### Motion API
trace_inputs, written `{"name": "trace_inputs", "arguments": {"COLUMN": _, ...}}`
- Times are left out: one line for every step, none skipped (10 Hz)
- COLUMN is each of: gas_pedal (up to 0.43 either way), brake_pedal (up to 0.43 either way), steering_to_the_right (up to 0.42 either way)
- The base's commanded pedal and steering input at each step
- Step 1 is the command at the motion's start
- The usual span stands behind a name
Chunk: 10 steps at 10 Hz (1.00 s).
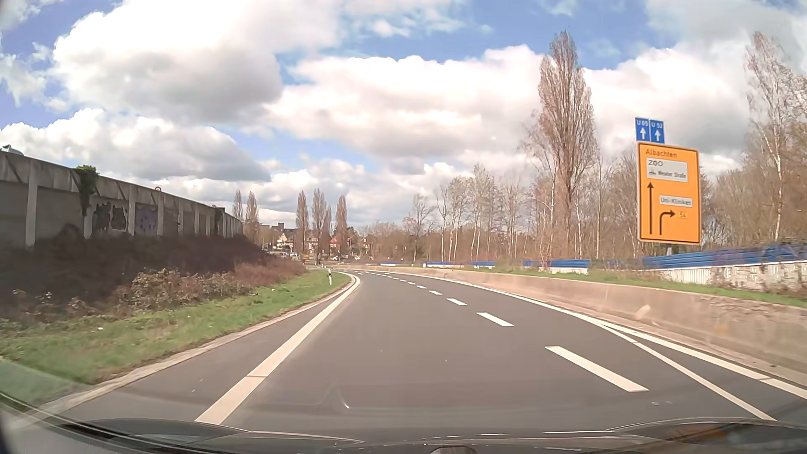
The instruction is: Follow the waypoints while adhering to traffic rules and regulations
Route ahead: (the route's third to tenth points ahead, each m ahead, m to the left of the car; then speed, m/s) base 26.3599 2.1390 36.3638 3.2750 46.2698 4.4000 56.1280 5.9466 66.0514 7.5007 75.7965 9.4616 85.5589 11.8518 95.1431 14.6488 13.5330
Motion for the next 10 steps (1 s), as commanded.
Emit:
{"name": "trace_inputs", "arguments": {"gas_pedal": 0.138, "brake_pedal": 0.000, "steering_to_the_right": -0.020}}
{"name": "trace_inputs", "arguments": {"gas_pedal": 0.138, "brake_pedal": 0.000, "steering_to_the_right": -0.020}}
{"name": "trace_inputs", "arguments": {"gas_pedal": 0.138, "brake_pedal": 0.000, "steering_to_the_right": -0.020}}
{"name": "trace_inputs", "arguments": {"gas_pedal": 0.138, "brake_pedal": 0.000, "steering_to_the_right": -0.020}}
{"name": "trace_inputs", "arguments": {"gas_pedal": 0.138, "brake_pedal": 0.000, "steering_to_the_right": -0.020}}
{"name": "trace_inputs", "arguments": {"gas_pedal": 0.138, "brake_pedal": 0.000, "steering_to_the_right": -0.020}}
{"name": "trace_inputs", "arguments": {"gas_pedal": 0.130, "brake_pedal": 0.000, "steering_to_the_right": -0.019}}
{"name": "trace_inputs", "arguments": {"gas_pedal": 0.118, "brake_pedal": 0.000, "steering_to_the_right": -0.019}}
{"name": "trace_inputs", "arguments": {"gas_pedal": 0.110, "brake_pedal": 0.000, "steering_to_the_right": -0.018}}
{"name": "trace_inputs", "arguments": {"gas_pedal": 0.110, "brake_pedal": 0.000, "steering_to_the_right": -0.016}}
